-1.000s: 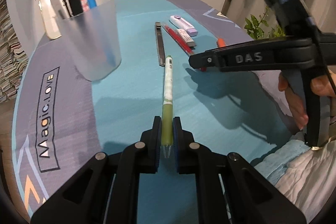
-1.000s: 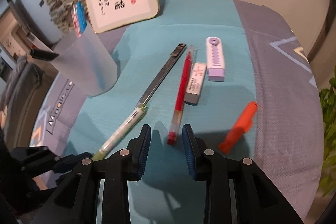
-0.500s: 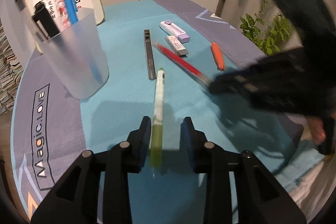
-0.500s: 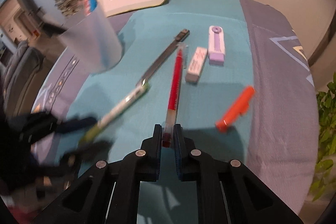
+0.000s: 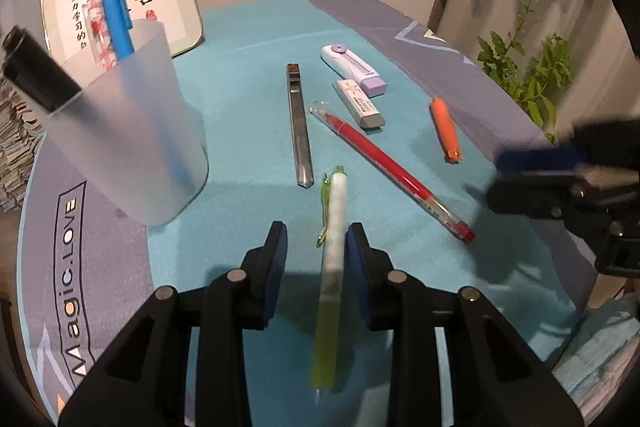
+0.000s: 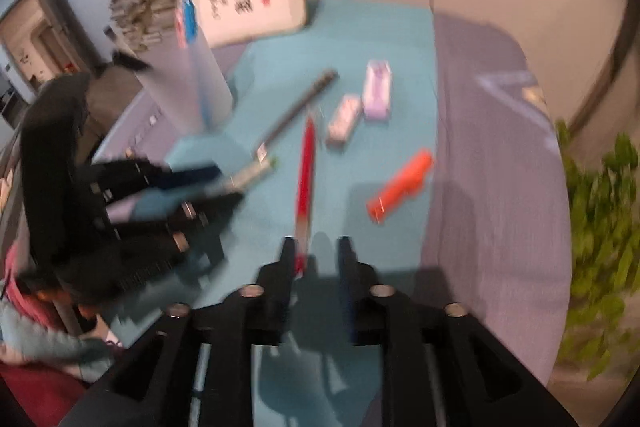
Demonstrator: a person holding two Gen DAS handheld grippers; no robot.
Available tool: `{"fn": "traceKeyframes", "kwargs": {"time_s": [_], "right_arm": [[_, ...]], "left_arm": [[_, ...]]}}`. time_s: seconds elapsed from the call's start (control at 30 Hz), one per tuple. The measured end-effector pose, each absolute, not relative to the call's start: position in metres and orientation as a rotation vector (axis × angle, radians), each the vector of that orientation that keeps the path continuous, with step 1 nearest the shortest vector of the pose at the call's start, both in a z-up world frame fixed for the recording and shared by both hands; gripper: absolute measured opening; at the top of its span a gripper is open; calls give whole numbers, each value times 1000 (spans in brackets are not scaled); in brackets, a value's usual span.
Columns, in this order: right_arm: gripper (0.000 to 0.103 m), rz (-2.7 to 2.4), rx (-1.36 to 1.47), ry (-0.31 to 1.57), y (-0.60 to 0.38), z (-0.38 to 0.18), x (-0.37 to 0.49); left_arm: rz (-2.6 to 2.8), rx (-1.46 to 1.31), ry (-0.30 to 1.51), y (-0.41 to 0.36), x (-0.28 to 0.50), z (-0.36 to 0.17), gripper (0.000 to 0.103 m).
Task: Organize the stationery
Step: 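Grasp and lift the red gel pen with the right gripper while the left lifts the green pen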
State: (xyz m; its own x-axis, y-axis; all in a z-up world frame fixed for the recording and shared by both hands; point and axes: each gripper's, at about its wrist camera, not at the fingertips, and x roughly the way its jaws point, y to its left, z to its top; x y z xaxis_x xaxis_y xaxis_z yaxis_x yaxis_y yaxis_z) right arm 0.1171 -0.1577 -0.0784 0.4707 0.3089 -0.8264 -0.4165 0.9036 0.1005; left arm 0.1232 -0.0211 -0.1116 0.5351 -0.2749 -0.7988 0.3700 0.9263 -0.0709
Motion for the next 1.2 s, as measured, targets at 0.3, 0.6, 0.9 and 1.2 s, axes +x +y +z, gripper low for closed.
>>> {"fn": "traceKeyframes", "kwargs": {"time_s": [0.3,0.6,0.9,1.2], "right_arm": [[54,426,-253,977,-113,-90,154],[43,396,-188,1094,-109,-110,185],[43,377,-224,1071,-95,-111,202],[43,370,-266,1055,-88,-109,211]], "left_arm": [[-426,90,935,-12,109,-112,12],[-413,51,928,10,99,-110,12],[-429,51,926,13,103,-113,13],[-426,70,916,7,110,-114,14]]}}
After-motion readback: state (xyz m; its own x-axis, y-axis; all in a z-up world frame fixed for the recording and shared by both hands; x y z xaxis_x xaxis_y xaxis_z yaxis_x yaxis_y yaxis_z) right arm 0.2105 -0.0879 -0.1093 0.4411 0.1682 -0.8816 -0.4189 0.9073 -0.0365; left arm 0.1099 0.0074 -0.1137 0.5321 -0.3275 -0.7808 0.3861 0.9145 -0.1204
